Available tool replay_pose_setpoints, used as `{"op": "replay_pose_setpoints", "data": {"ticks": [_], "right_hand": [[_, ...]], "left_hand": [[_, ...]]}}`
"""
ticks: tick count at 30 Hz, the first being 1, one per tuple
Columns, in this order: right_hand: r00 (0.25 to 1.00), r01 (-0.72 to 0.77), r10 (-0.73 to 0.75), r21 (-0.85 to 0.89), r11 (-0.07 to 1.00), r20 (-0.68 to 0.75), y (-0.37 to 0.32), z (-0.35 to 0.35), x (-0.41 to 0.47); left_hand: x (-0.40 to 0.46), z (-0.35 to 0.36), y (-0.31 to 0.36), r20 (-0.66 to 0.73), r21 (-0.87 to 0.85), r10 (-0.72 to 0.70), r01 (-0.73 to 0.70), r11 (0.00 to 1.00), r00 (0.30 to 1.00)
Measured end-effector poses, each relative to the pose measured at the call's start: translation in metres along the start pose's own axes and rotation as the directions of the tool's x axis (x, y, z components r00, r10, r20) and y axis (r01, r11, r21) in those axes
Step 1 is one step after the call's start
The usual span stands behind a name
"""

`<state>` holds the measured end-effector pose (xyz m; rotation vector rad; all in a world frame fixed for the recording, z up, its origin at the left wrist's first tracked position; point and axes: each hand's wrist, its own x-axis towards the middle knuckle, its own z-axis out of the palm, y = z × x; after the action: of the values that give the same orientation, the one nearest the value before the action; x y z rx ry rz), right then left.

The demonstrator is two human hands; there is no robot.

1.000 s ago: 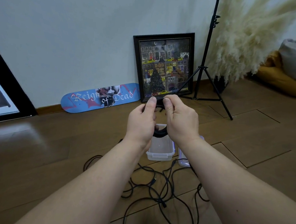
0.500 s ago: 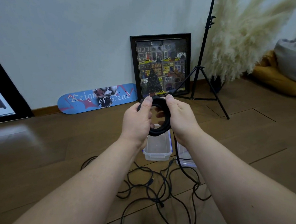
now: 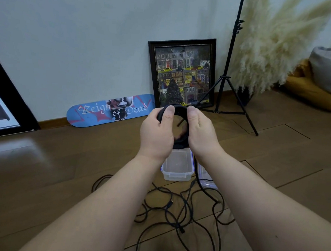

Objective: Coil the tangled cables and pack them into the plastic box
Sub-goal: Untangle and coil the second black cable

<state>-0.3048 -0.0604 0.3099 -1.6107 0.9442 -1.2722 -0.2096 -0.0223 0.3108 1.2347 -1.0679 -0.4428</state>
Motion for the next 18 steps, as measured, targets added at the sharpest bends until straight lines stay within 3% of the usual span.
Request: {"op": "replay_pose_setpoints", "data": {"ticks": [7, 14, 18], "right_hand": [[0.994, 0.11, -0.111, -0.136, 0.985, -0.003, 0.003, 0.002, 0.006], [0.993, 0.116, -0.107, -0.213, 0.97, 0.054, 0.006, -0.005, 0.007], [0.991, 0.125, -0.108, -0.241, 0.962, 0.084, 0.007, -0.01, 0.007]], "left_hand": [[0.0, -0.007, -0.001, -0.004, 0.033, 0.104, -0.104, 0.994, 0.995], [0.0, -0.01, 0.001, 0.167, -0.038, 0.06, -0.055, 0.998, 0.984], [-0.001, -0.009, 0.003, 0.21, -0.103, -0.021, 0.043, 0.994, 0.977]]}}
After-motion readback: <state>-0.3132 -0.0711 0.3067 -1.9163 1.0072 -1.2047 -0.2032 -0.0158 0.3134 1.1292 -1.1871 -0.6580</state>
